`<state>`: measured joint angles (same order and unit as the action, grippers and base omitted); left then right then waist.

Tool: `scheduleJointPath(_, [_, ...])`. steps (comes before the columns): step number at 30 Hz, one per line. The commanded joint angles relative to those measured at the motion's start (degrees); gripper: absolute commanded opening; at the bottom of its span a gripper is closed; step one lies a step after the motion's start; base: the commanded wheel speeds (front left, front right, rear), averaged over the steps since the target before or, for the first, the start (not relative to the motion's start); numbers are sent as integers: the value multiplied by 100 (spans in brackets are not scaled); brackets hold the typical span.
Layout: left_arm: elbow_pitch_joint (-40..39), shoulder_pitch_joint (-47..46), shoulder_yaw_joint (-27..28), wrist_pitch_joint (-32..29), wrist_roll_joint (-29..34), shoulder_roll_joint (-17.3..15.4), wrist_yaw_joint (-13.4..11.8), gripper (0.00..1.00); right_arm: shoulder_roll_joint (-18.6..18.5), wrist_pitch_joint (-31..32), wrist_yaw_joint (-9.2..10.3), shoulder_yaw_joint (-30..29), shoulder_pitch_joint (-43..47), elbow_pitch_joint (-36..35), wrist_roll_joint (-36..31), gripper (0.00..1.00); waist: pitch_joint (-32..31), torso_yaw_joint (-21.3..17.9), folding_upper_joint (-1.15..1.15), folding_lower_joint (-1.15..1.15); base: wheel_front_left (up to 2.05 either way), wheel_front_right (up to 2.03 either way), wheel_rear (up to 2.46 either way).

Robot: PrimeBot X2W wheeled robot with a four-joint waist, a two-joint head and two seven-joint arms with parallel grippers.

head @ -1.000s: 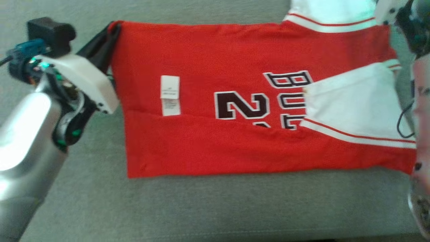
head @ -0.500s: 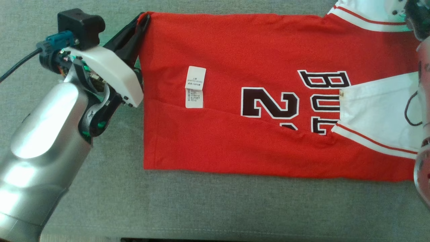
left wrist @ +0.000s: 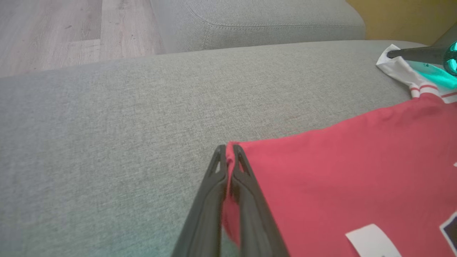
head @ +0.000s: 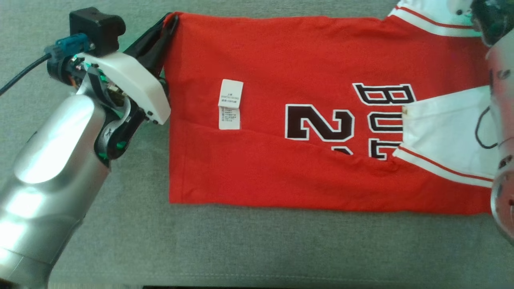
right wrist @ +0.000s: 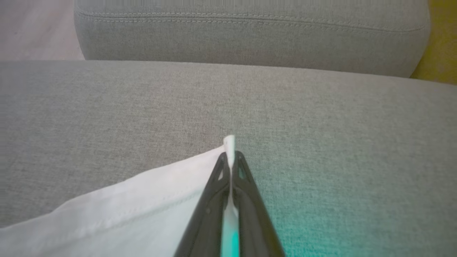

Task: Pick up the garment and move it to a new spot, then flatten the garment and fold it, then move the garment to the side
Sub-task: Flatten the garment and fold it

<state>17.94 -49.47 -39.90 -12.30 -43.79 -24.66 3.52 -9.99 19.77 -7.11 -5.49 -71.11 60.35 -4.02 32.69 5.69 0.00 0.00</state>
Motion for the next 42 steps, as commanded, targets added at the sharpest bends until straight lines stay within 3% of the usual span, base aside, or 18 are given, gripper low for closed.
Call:
scheduleJointPath(1, [-127,-218,232,70,12,-245,-22,0,120,-102,-37,38,-194,-156,38,0,-34,-40,0,0,0,0,0])
scheduleJointPath(12, [61,322,254,228,-80,-517,-76,0,125,-993,-37,1214,290,-321,1142,0,-700,-539,0,0,0,0,0])
scheduleJointPath(21, [-43,1087,329,464,-269,-777,-180,0,-476,-1173,-37,2156,1912,-1794,2650,0,-1383,-842,0,0,0,0,0])
scheduleJointPath(30, [-191,1650,374,632,-338,-997,-353,0,-703,-1081,-37,1947,3936,-3605,3257,0,-1820,-1039,0,0,0,0,0])
scheduleJointPath(34, [-222,1849,336,709,-309,-1032,-429,0,-609,-950,-37,1722,4681,-4310,3231,0,-1932,-1105,0,0,0,0,0])
scheduleJointPath(42, [-183,2299,272,961,-279,-1040,-569,0,-306,-688,-37,1496,5635,-5054,2991,0,-2045,-1197,0,0,0,0,0])
